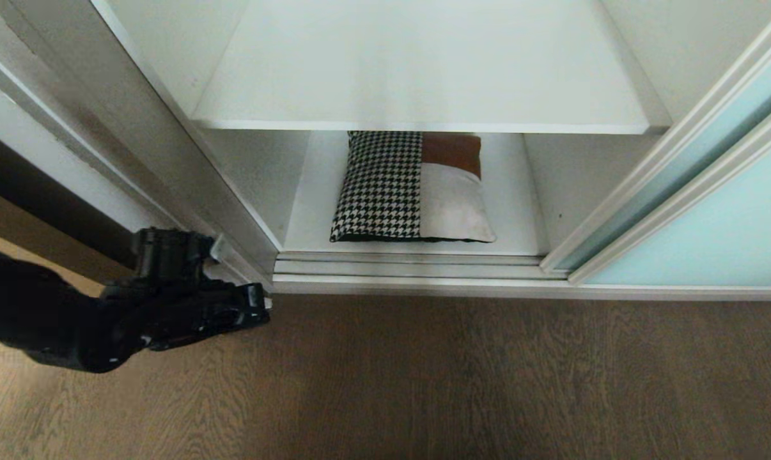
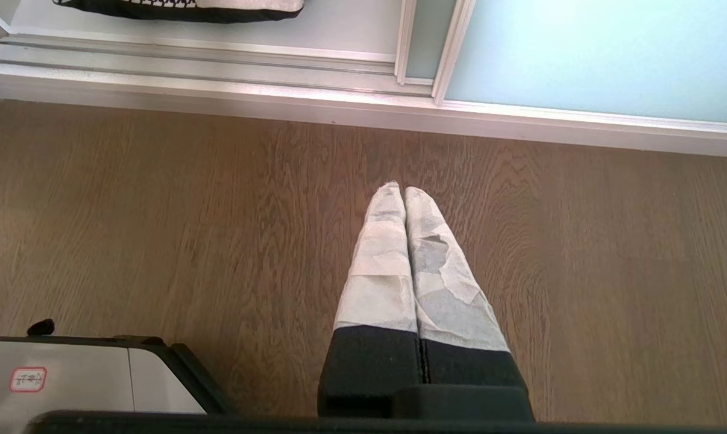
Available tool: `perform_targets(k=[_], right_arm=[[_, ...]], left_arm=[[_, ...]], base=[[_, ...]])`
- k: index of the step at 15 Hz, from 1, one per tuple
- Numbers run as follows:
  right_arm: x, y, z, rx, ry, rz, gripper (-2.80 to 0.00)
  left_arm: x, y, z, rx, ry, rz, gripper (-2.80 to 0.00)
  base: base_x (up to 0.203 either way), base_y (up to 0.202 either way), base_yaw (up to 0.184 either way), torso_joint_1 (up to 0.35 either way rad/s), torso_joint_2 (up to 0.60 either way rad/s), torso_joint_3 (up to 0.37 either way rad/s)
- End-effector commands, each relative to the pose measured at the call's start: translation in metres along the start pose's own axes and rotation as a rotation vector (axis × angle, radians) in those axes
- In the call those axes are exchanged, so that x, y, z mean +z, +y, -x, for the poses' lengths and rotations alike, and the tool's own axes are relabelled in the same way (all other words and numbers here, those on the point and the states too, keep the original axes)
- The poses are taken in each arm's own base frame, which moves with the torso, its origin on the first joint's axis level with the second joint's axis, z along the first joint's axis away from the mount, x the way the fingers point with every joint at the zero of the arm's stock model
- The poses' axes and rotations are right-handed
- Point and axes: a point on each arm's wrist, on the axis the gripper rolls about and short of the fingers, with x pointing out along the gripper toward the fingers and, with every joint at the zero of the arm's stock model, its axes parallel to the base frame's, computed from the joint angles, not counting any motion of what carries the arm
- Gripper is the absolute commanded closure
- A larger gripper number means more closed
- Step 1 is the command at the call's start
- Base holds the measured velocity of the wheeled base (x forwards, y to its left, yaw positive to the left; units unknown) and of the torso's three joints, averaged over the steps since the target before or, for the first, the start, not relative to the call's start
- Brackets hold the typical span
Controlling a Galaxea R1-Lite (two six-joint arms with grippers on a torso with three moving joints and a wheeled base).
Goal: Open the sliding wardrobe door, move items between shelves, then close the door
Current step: Open the door, then place the pillow on the higher shelf
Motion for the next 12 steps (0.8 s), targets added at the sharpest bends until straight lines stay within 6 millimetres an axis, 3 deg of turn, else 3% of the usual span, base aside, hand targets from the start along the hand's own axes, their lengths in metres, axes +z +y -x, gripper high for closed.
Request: perform_targets(k=[1, 3, 8, 9, 12], right_arm=[[0.0, 0.0, 0.0, 0.0, 0.0, 0.0, 0.0], [0.0, 0.0, 0.0, 0.0, 0.0, 0.0, 0.0], [0.0, 0.0, 0.0, 0.0, 0.001, 0.0, 0.0], [0.0, 0.0, 0.0, 0.0, -0.002, 0.0, 0.0], [0.0, 0.0, 0.0, 0.0, 0.0, 0.0, 0.0]], left_arm=[[-0.025, 0.006, -0.069, -0.006, 0.078, -0.001, 0.0], [-0.013, 0.004, -0.098, -0.025, 0.018, -0.014, 0.0], [0.017, 0.002, -0.146, 0.005, -0.151, -0.035, 0.0], [0.021, 0.002, -0.154, 0.01, -0.176, -0.036, -2.8], [0.024, 0.006, -0.183, 0.011, -0.227, -0.027, -2.8]], base=[[0.0, 0.0, 0.0, 0.0, 0.0, 0.0], [0.0, 0.0, 0.0, 0.0, 0.0, 0.0], [0.0, 0.0, 0.0, 0.0, 0.0, 0.0], [0.0, 0.0, 0.0, 0.0, 0.0, 0.0], [0.0, 0.0, 0.0, 0.0, 0.0, 0.0]])
